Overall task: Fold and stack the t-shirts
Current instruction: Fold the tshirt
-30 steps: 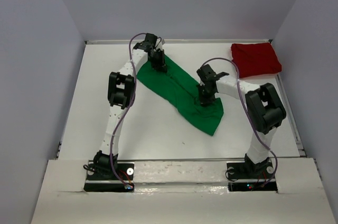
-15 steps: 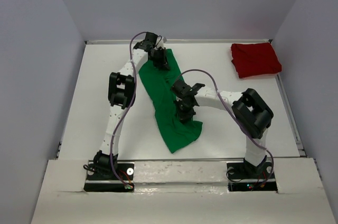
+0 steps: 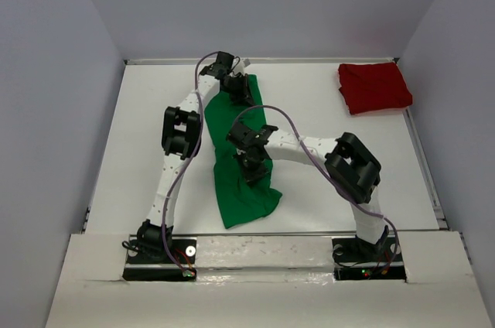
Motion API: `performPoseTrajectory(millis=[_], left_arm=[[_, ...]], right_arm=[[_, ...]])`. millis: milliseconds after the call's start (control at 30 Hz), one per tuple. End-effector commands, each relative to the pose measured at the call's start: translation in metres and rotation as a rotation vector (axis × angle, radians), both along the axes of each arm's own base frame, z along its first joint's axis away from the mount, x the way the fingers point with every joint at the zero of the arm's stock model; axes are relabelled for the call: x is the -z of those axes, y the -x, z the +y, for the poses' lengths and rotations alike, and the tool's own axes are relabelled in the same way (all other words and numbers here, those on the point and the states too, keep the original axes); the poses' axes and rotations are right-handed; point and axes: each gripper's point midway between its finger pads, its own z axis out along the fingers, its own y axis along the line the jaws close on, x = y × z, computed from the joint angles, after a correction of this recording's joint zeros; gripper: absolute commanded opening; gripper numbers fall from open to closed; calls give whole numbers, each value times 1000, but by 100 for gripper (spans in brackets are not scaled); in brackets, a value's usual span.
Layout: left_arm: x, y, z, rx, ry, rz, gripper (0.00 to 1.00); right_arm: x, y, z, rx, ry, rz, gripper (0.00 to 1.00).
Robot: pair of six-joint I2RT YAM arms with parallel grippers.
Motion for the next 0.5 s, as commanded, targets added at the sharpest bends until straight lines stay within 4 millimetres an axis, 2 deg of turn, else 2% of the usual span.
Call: performPoseTrajectory(millis=[0,133,200,267,367,467], left_arm=[[3,21,-35,104,64,21,0],[14,36,-51,147,59,45,0],[16,39,-53,139,-9,25,0],[5,36,-53,152,-55,-36,0],[-21,25,-44,98,-115,-115,0],[-70,18,-42,74,-94,-221,0]], right_arm=[[-13,5,22,-30,-28,-2,0],[-11,6,28,-46,-25,-4,0],[-11,5,26,-38,-8,-33,0],[-16,0,24,-32,-7,-65,0],[-14,2,20,-42,13,-82,0],[-10,6,17,-47,31,-84,0]])
